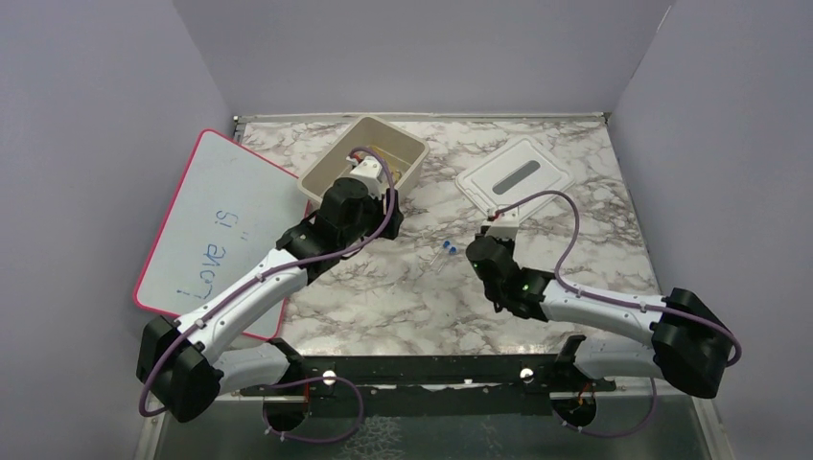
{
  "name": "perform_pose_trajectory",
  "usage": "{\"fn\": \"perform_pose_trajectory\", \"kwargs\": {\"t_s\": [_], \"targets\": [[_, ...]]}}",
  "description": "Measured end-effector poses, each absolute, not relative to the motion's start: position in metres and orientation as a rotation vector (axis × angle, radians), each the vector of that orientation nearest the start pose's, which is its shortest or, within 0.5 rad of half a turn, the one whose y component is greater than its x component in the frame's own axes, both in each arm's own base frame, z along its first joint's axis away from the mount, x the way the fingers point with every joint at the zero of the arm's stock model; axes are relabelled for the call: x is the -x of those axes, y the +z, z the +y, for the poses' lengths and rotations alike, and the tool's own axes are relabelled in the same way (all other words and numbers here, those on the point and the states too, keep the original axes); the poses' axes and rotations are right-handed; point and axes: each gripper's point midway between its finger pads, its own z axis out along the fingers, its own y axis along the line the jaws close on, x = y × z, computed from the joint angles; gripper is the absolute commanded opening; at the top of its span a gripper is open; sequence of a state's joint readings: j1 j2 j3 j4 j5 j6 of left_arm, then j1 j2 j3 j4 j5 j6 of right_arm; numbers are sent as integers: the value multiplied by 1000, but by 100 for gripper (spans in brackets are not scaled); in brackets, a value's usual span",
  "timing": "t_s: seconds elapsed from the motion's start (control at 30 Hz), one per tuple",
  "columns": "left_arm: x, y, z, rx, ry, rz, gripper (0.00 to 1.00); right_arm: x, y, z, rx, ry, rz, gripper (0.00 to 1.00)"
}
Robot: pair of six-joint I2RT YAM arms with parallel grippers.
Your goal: Organize the chemistry lab equipment
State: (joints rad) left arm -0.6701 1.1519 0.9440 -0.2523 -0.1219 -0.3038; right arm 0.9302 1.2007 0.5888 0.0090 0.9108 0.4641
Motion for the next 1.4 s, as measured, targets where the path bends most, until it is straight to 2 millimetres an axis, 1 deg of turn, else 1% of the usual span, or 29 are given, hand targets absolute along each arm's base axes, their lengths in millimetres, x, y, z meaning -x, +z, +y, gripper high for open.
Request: {"fn": "perform_pose_trajectory", "kwargs": {"t_s": [0.1, 0.2, 0.23, 0.4, 0.57, 0.8, 1.07, 1.4], "targets": [[-296, 208, -222, -303, -493, 2045, 65, -286, 125, 164, -41, -73, 1880, 12], [-295, 200, -220, -308, -492, 2061, 65, -291, 130, 169, -49, -52, 1846, 12], [-294, 200, -220, -310, -492, 2062, 65, -293, 134, 171, -56, -36, 1828, 12], [-297, 203, -220, -304, -501, 2047, 65, -295, 141, 173, -66, -13, 1801, 12], [-298, 204, -220, -303, -507, 2044, 65, -296, 139, 174, -61, -12, 1792, 12], [-299, 204, -220, -305, -510, 2044, 65, -296, 132, 175, -67, -16, 1807, 12], [-299, 204, -219, -303, -508, 2044, 65, -292, 117, 172, -78, -33, 1850, 12], [-300, 204, -217, -299, -506, 2046, 65, -292, 94, 173, -62, -76, 1895, 18]]}}
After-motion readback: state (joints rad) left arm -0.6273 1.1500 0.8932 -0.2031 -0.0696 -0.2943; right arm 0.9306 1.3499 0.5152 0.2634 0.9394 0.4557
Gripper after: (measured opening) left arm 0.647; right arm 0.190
